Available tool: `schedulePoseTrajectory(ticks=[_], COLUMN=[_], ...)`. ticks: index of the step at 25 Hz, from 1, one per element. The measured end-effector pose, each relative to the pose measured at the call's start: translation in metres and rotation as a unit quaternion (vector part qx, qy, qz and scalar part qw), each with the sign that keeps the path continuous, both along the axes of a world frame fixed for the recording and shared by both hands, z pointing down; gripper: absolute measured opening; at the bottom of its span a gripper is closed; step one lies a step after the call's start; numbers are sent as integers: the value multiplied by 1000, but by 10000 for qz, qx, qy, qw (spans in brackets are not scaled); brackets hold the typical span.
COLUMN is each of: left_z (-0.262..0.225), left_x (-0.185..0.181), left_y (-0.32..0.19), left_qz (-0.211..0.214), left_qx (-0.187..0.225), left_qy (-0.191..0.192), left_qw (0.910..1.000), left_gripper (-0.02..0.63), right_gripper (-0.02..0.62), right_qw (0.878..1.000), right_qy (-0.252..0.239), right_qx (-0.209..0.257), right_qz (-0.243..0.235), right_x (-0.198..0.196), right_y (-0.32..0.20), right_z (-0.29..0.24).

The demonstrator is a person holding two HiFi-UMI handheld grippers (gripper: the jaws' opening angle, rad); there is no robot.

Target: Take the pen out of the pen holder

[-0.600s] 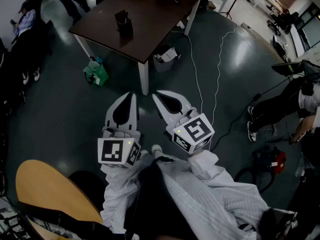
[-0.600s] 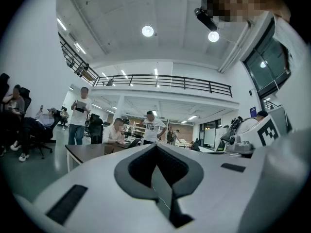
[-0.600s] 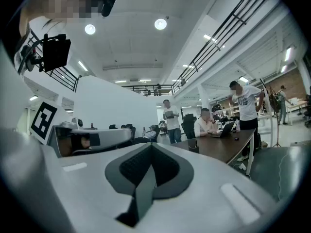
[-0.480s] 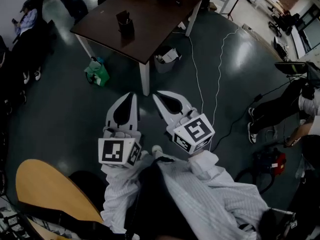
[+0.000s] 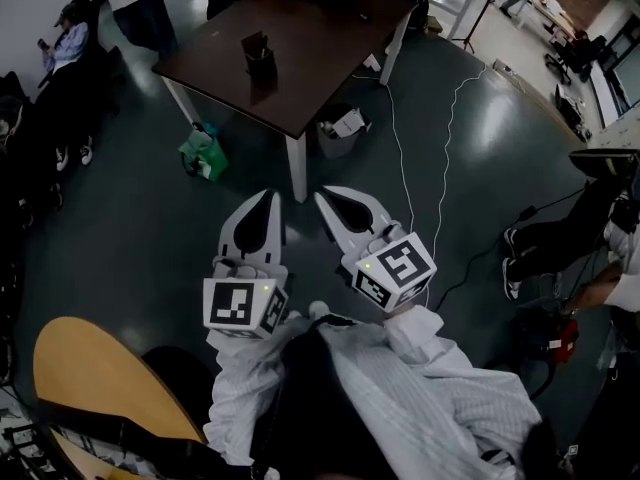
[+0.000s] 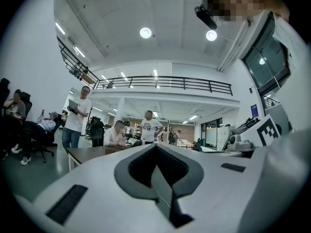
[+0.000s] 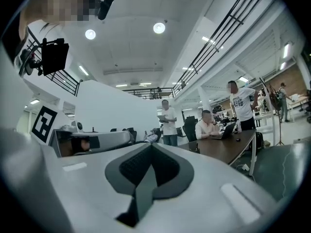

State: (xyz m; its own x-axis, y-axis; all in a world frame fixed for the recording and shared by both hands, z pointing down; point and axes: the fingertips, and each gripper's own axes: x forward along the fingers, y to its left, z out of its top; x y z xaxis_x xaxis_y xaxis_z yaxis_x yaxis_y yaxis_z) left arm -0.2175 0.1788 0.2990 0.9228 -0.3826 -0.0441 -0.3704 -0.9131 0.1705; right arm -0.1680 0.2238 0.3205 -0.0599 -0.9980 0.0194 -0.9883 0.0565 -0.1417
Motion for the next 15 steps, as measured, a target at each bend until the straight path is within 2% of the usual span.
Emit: schedulePoseTrajectory(ticks=[10, 15], left_z=[11, 26], left_x=[20, 39], left_y=[4, -29], left_qz=[-10, -22], left_qx=[-42, -147], left_qy=[-127, -242], left_qw=[9999, 9996], left_gripper=[5, 5], right_gripper=[3, 3], right_qw=[9997, 9987], right_qy=[-149, -328], right_qx=[-157, -352], right_qz=[-135, -166], right_x=[14, 32], right_y=[7, -23], right_z=[20, 39])
